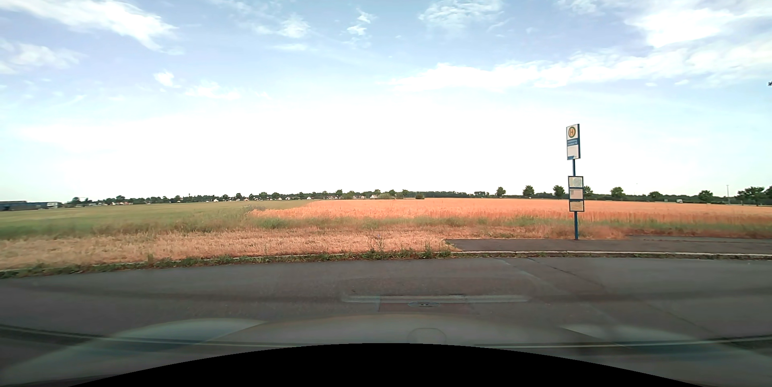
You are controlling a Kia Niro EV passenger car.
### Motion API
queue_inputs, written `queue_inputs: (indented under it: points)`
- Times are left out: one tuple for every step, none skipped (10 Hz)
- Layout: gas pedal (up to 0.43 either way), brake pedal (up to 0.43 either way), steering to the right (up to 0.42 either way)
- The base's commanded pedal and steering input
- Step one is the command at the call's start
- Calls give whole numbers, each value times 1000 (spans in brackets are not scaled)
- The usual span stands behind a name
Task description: Follow the waypoints while adhering to traffic rules and regulations
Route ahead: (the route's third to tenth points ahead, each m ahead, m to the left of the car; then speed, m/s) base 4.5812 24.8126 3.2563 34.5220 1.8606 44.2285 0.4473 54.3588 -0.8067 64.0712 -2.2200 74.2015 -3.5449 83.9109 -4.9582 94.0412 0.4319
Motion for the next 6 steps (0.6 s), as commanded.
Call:
queue_inputs:
  points:
    - [0,0,-271]
    - [0,0,-297]
    - [0,0,-322]
    - [28,0,-357]
    - [59,0,-408]
    - [67,0,-439]
